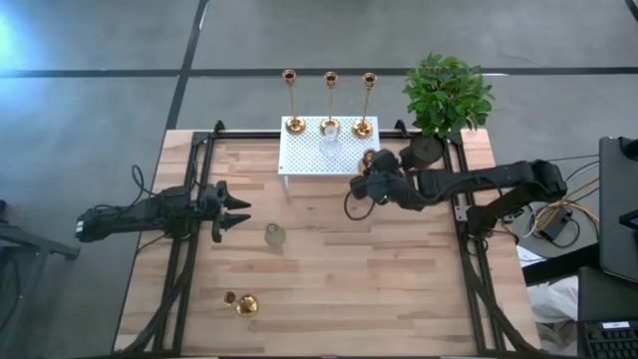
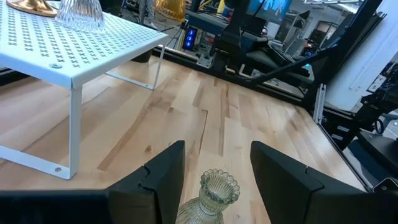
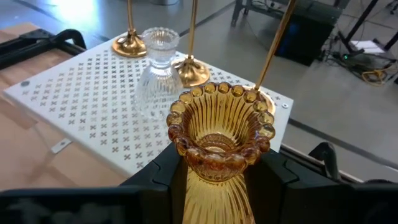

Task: Pick & Place candle stick holders
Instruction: Put the yellow glass candle holder on the shelf

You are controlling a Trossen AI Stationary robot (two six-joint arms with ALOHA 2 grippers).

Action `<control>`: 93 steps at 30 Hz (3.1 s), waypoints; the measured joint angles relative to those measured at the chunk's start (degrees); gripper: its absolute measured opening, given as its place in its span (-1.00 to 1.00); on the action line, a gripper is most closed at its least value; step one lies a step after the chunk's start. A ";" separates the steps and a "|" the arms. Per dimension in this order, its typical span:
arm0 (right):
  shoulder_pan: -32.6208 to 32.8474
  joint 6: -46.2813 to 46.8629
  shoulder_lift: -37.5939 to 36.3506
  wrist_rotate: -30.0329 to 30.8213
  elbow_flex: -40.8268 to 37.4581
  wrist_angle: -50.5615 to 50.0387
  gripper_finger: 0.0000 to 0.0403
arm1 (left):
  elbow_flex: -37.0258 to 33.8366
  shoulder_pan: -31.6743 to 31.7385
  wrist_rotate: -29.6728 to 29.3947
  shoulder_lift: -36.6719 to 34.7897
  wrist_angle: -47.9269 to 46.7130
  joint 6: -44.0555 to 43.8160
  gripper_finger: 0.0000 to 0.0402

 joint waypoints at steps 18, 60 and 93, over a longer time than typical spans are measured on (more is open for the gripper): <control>-8.13 -11.44 -0.40 -9.23 -7.25 17.70 -0.42 | -0.02 -0.02 0.00 0.02 -0.04 -0.07 -0.06; -12.18 -10.16 -0.79 -13.15 -12.92 24.10 -0.42 | -0.04 -0.02 0.00 0.00 -0.07 -0.07 -0.06; -12.29 -12.09 -0.86 -13.70 -12.99 23.84 0.37 | -0.04 -0.02 0.00 0.02 -0.07 -0.05 -0.06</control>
